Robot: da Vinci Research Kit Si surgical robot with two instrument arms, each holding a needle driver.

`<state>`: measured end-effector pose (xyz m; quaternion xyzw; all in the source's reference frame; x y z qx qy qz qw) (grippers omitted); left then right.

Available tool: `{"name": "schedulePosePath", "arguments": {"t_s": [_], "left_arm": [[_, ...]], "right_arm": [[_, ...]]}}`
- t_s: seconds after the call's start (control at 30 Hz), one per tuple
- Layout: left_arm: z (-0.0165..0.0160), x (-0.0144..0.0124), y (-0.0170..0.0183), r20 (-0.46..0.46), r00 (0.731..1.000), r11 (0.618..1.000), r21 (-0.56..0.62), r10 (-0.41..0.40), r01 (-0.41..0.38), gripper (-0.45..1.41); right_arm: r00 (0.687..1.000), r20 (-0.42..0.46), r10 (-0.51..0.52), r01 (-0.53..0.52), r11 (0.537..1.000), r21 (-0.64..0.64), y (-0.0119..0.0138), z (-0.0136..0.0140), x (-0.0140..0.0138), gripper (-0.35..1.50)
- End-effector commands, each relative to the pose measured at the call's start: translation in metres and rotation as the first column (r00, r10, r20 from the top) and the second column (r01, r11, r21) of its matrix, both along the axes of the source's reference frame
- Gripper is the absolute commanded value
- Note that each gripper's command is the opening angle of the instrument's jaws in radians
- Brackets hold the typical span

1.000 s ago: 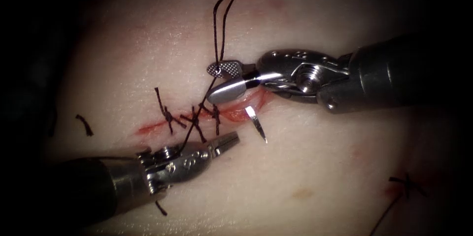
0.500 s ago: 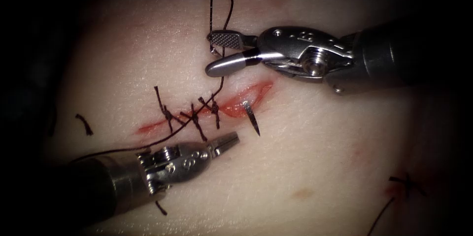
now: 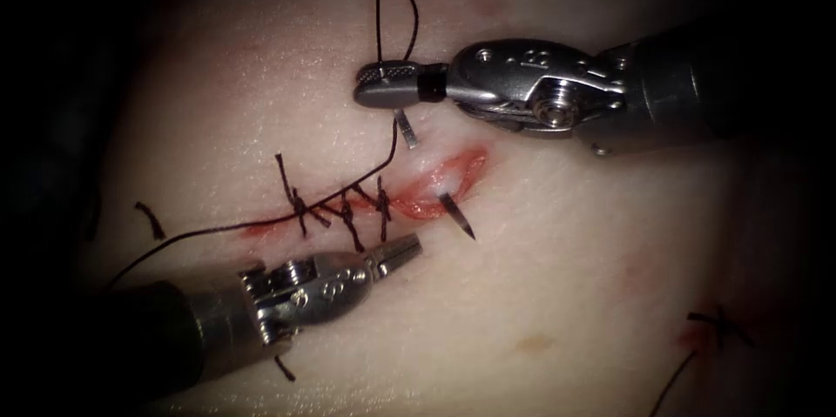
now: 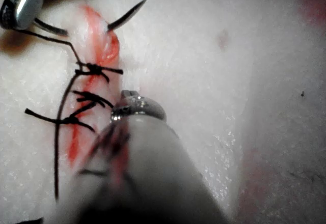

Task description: Wound Closure

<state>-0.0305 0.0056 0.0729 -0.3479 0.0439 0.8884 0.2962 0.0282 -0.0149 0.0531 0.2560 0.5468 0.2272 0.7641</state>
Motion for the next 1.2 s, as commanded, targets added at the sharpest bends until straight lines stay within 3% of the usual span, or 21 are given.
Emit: {"name": "schedulePosePath", "arguments": {"t_s": [0.03, 0.13, 0.33, 0.5, 0.53, 0.57, 0.63, 0.7, 0.93, 1.2], "left_arm": [[0.0006, -0.0006, 0.0001, 0.001, 1.0, 1.0, 0.0, 0.0, 0.0, -0.03], [0.0006, -0.0006, 0.0001, 0.001, 1.0, 1.0, 0.001, 0.0, 0.0, -0.03], [0.0006, -0.0005, 0.0002, 0.001, 1.0, 1.0, 0.001, 0.0, 0.0, -0.03], [0.0005, -0.0005, 0.0001, 0.001, 1.0, 1.0, -0.002, 0.006, -0.006, -0.03], [0.0003, -0.0006, -0.0002, 0.009, 1.0, 0.999, -0.014, 0.029, -0.029, -0.03], [0.0001, -0.0008, -0.0004, 0.015, 0.999, 0.999, -0.025, 0.044, -0.044, -0.01], [-0.0004, -0.0011, -0.0007, 0.035, 0.996, 0.996, -0.053, 0.08, -0.078, 0.02], [-0.0013, -0.0016, -0.001, 0.06, 0.992, 0.99, -0.092, 0.115, -0.109, 0.07], [-0.0056, -0.0033, -0.0003, 0.076, 0.984, 0.96, -0.241, 0.162, -0.139, 0.32], [-0.0087, -0.0044, 0.0024, 0.075, 0.99, 0.928, -0.362, 0.119, -0.084, 0.66]], "right_arm": [[0.999, 0.037, 0.003, -0.006, 0.998, 0.069, -0.0011, 0.0003, 0.0002, -0.35], [0.992, 0.121, 0.02, -0.046, 0.974, 0.221, -0.0027, 0.0005, -0.0006, -0.35], [0.976, 0.216, 0.016, -0.083, 0.948, 0.308, -0.0044, 0.0003, -0.0016, -0.35], [0.975, 0.223, 0.017, -0.091, 0.941, 0.326, -0.0045, 0.0, -0.0022, -0.35], [0.986, 0.161, 0.042, -0.092, 0.944, 0.317, -0.0038, 0.0003, -0.0022, -0.35], [0.99, 0.127, 0.061, -0.097, 0.947, 0.307, -0.0034, 0.0004, -0.0022, 0.1], [0.989, 0.075, 0.129, -0.146, 0.942, 0.302, -0.0024, 0.0007, -0.0025, 0.76], [0.987, 0.055, 0.151, -0.16, 0.939, 0.303, -0.0016, 0.0009, -0.0029, 0.93], [0.985, 0.029, 0.17, -0.171, 0.944, 0.283, 0.001, 0.0011, -0.0061, 0.96], [0.98, 0.009, 0.2, -0.195, 0.943, 0.268, 0.0013, 0.0013, -0.0089, 0.86]]}}
